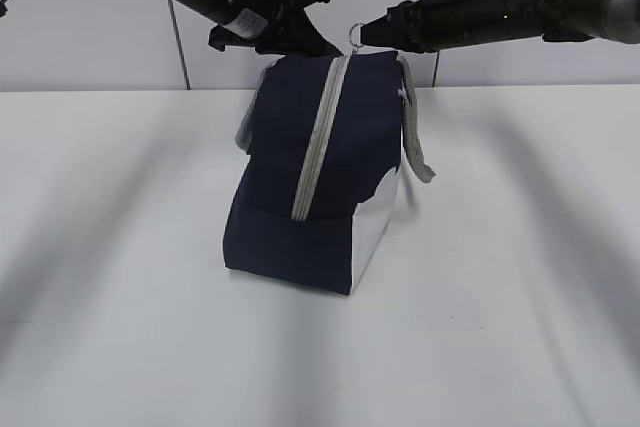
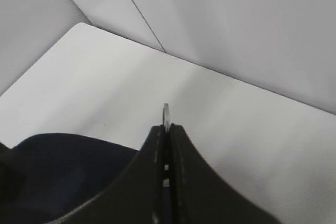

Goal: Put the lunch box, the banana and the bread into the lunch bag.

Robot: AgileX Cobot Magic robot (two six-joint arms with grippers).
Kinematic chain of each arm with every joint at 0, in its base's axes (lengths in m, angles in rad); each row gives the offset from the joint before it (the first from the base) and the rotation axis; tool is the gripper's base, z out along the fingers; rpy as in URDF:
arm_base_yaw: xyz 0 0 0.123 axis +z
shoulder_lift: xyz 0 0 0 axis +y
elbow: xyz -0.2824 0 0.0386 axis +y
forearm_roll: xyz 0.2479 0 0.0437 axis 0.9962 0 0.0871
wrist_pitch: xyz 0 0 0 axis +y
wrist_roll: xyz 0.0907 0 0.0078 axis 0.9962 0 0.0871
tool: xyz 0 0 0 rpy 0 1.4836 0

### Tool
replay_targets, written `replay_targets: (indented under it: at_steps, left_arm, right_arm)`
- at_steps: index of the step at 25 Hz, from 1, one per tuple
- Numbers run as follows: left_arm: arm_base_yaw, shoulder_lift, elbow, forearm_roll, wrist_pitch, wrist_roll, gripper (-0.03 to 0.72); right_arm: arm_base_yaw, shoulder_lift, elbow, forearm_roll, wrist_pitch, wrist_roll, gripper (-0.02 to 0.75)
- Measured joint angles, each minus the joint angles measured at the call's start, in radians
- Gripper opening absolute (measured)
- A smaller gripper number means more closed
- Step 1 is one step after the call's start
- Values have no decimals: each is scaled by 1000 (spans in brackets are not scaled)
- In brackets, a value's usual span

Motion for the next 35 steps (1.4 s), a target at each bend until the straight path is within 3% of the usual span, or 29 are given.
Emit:
replay_targets:
  at_steps: [18, 35]
  left_arm:
    - [0, -59, 0, -8, 125, 127, 25]
    - [0, -82, 0, -62, 190, 183, 24]
  right_arm:
    - [0, 0, 0, 65, 17, 52, -16]
    - [2, -2, 0, -49, 15, 170, -16]
